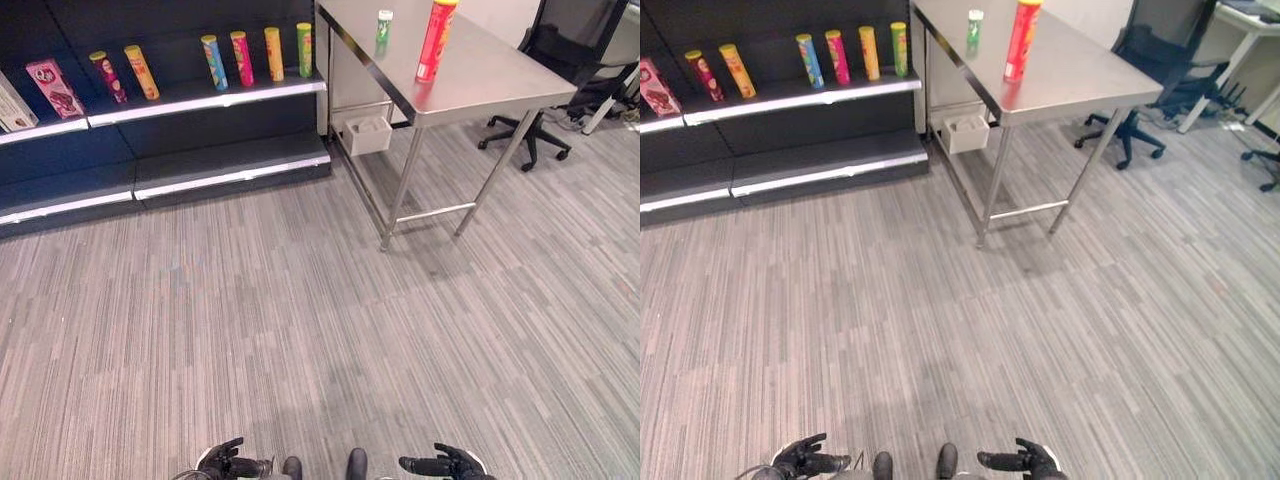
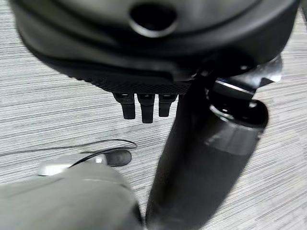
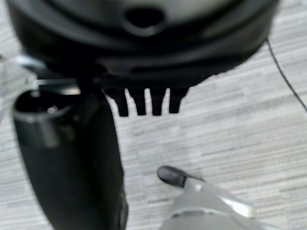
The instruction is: Put the goods on the table back onto the shelves and tidy them up.
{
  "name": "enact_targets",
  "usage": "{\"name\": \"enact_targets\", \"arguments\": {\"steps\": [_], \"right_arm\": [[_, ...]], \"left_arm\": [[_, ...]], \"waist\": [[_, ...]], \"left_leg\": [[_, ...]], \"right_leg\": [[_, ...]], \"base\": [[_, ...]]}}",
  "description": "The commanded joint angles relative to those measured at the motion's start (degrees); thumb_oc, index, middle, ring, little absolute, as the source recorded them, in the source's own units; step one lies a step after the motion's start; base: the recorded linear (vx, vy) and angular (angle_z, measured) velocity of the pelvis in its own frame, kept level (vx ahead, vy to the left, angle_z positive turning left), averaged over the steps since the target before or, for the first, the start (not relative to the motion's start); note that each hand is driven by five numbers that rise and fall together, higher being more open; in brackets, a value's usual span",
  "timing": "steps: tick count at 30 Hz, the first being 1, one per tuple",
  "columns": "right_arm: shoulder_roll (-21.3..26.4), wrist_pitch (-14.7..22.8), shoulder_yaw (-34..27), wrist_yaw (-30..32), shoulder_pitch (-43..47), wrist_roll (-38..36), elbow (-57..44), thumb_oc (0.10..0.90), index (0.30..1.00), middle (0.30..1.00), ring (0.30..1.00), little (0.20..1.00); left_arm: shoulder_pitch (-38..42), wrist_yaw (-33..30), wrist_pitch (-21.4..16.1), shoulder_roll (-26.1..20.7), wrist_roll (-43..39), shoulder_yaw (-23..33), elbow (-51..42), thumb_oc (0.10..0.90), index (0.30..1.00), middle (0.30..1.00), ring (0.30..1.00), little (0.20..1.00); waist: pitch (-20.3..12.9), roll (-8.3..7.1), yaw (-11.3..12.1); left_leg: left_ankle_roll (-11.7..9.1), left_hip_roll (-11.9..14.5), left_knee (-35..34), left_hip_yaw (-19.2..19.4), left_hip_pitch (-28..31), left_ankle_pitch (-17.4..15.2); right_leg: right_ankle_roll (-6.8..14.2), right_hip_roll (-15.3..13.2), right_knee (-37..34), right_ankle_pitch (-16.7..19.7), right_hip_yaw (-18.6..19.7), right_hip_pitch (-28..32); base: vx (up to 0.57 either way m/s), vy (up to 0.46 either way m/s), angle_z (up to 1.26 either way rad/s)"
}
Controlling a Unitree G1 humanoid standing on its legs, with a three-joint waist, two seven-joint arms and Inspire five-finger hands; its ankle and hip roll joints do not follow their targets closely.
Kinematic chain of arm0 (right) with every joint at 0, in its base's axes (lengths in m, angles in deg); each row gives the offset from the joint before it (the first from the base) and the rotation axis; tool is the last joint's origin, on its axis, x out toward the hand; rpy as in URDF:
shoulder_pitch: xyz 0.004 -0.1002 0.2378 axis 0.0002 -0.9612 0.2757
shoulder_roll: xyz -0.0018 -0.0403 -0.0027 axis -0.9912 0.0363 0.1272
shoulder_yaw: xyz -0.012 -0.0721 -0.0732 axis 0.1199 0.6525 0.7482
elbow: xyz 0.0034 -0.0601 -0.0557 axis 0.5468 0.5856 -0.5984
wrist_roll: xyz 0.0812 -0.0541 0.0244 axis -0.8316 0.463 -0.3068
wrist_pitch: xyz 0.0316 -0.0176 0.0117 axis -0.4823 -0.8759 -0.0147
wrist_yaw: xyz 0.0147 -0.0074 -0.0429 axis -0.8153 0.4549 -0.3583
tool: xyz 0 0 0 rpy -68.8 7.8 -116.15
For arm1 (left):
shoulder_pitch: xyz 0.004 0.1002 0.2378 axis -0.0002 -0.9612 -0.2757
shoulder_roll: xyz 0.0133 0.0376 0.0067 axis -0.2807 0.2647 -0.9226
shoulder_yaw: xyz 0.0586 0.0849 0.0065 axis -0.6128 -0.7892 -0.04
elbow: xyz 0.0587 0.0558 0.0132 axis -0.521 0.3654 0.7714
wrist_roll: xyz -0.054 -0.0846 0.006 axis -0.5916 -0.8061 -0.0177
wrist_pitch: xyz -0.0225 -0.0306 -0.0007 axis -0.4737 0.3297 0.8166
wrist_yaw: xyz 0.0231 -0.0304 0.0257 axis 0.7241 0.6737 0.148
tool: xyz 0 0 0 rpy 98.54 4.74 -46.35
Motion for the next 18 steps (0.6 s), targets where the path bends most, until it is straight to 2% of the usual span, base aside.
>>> {"name": "enact_targets", "arguments": {"steps": [1,3,5,6,8,9,11,13,14,15,16,18], "right_arm": [[3.95,1.65,1.49,0.69,0.63,-1.37,-2.39,0.8,0.9,0.9,0.9,0.9],[4.37,1.66,1.32,1.03,1.0,-1.93,-2.92,0.8,0.9,0.9,0.9,0.9],[4.44,1.51,1.37,1.07,1.13,-2.19,-2.92,0.8,0.9,0.9,0.9,0.9],[4.36,1.49,1.36,1.06,1.18,-2.18,-2.79,0.8,0.9,0.9,0.9,0.9],[4.39,1.61,1.81,1.25,1.41,-1.82,-2.83,0.8,0.9,0.9,0.9,0.9],[4.67,1.74,1.79,1.82,2.54,-1.69,-1.82,0.8,0.9,0.9,0.9,0.9],[4.35,1.71,2.05,1.48,2.59,-1.35,-1.71,0.8,0.9,0.9,0.9,0.9],[3.78,1.69,1.68,1.1,1.75,-0.9,-2.68,0.8,0.9,0.9,0.9,0.9],[3.55,1.68,1.61,0.98,1.52,-0.6,-2.96,0.8,0.9,0.9,0.9,0.9],[2.98,1.38,1.44,0.29,1.21,0.34,-2.59,0.8,0.9,0.9,0.9,0.9],[2.96,1.38,1.44,0.29,1.2,0.34,-2.59,0.8,0.9,0.9,0.9,0.9],[2.8,1.3,1.17,-0.16,1.25,0.68,-2.51,0.8,0.9,0.9,0.9,0.9]], "left_arm": [[2.32,-0.58,-1.89,-1.9,-1.97,-1.79,-0.89,0.8,0.9,0.9,0.9,0.9],[2.69,-0.93,-1.99,-1.67,-2.1,-2.16,-1.09,0.8,0.9,0.9,0.9,0.9],[2.87,-0.82,-2.06,-1.35,-2.22,-2.28,-1.05,0.8,0.9,0.9,0.9,0.9],[2.82,-0.7,-2.01,-1.12,-2.1,-2.41,-0.8,0.8,0.9,0.9,0.9,0.9],[2.51,-0.48,-2.09,-0.73,-1.66,-2.84,-0.37,0.8,0.9,0.9,0.9,0.9],[2.32,-0.53,-2.12,-0.83,-1.37,-2.49,0.5,0.8,0.9,0.9,0.9,0.9],[1.91,-0.45,-2.16,-0.97,-1.31,-1.99,1.22,0.8,0.9,0.9,0.9,0.9],[0.61,-0.34,-2.33,-0.97,-0.98,-0.98,1.62,0.8,0.9,0.9,0.9,0.9],[0.35,-0.36,-2.34,-1.23,-0.92,-0.53,1.66,0.8,0.9,0.9,0.9,0.9],[-0.15,-0.37,-2.33,-1.62,-0.47,0.31,2.13,0.8,0.9,0.9,0.9,0.9],[-0.16,-0.36,-2.33,-1.65,-0.47,0.31,2.13,0.8,0.9,0.9,0.9,0.9],[-0.05,-0.42,-2.13,-2.29,-0.23,0.68,1.97,0.8,0.9,0.9,0.9,0.9]], "waist": [[1.96,-1.02,0.05],[2.7,-1.34,-0.13],[2.19,-1.54,0.62],[1.87,-1.59,1.05],[0.97,-0.55,2.3],[0.36,-0.57,4.63],[-0.83,-0.57,4.89],[-2.61,-0.3,5.49],[-3.23,-0.82,5.68],[-4.9,-2.13,6.14],[-4.87,-2.23,6.18],[-5.35,-2.73,6.43]], "left_leg": [[-0.36,3.1,11.66,-4.94,-5.92,4.36],[0.62,1.85,15.65,-4.5,-10.1,4.33],[1.14,0.49,10.14,-3.16,-13.03,2.0],[0.9,0.95,6.11,-2.21,-13.67,2.8],[-0.13,2.75,-5.42,-0.58,-15.73,8.11],[-1.79,3.32,-16.21,0.41,-19.45,12.07],[-1.69,3.15,-17.67,0.63,-18.27,11.55],[-1.5,2.9,-17.38,0.76,-16.09,15.16],[-1.15,2.54,-17.23,1.12,-15.23,15.15],[0.15,1.24,-16.74,2.13,-13.52,13.92],[0.18,1.17,-16.74,2.22,-13.46,13.88],[1.75,0.17,-16.55,3.15,-11.28,12.01]], "right_leg": [[4.99,-2.05,1.84,-5.53,0.29,4.67],[4.44,-1.89,2.43,-6.64,-0.01,4.6],[5.1,-2.01,1.71,-7.65,0.42,5.52],[5.47,-1.96,1.12,-7.92,0.6,6.26],[6.12,-1.02,0.75,-9.5,1.01,7.77],[6.83,-1.03,0.75,-12.27,3.26,11.0],[7.19,-1.01,0.75,-12.5,4.14,11.37],[8.13,-1.91,0.75,-13.49,5.36,12.93],[8.67,-3.05,0.75,-13.65,5.65,13.4],[10.66,-6.17,2.35,-12.15,5.77,13.86],[10.7,-6.29,2.35,-12.2,5.79,13.9],[12.47,-8.72,9.96,-9.41,6.15,11.36]], "base": [[0.01,-0.066,0.22],[0.07,-0.062,0.08],[0.22,0.024,0.1],[0.31,0.076,-0.13],[0.46,0.165,-0.12],[0.49,0.185,0.16],[0.41,0.189,-0.13],[0.43,0.269,-1.03],[0.54,0.369,-1.01],[0.42,0.277,-0.82],[0.4,0.268,-0.59],[0.24,0.218,-0.33]]}}
